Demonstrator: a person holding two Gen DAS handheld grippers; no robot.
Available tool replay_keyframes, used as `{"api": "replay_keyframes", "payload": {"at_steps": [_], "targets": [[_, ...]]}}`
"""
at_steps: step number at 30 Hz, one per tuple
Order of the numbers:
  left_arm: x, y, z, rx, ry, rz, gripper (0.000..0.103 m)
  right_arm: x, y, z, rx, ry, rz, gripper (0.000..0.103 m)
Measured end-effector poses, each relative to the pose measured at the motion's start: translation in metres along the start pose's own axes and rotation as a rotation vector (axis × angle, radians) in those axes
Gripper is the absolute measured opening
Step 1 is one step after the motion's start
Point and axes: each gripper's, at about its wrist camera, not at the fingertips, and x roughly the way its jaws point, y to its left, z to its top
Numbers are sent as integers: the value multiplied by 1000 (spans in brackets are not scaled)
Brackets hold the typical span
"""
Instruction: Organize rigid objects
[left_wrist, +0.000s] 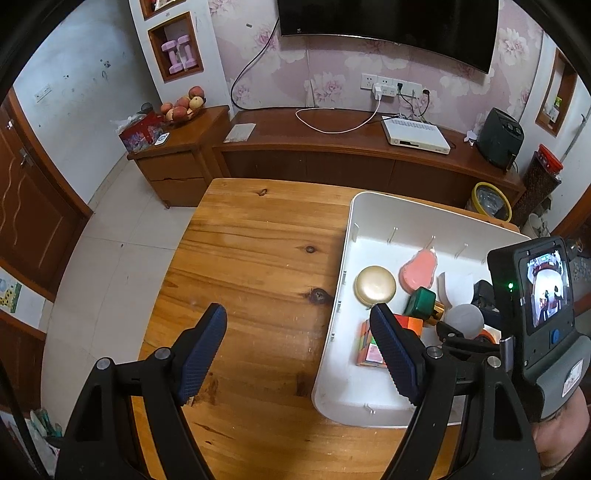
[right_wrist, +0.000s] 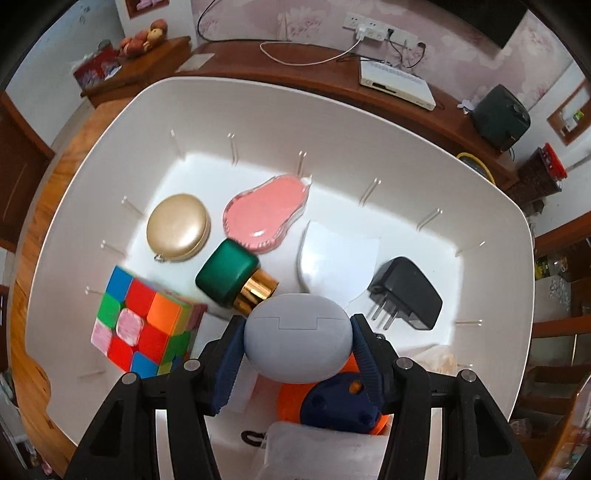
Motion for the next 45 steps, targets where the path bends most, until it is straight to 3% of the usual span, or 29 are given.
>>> {"api": "replay_keyframes", "payload": {"at_steps": [1,5,23,29,45], "targets": [[-1,0,-1,-1,-1,-2,82,-2,1,-2,-3,-2,0,58],[-6,2,-3,1,-9,-8,82,-19,5,-10,-10,-53,20,78],[-65,25,-22,31,-74,-52,82,-105,16,-51,32,-187,-20,79],[-98,39,-33,67,-108,-54,82,-150,20,-79,70,-241,-29,79],[-175,55,-88,213,-151,-173,82,-261,45,-182,212,-377,-16,79]]}}
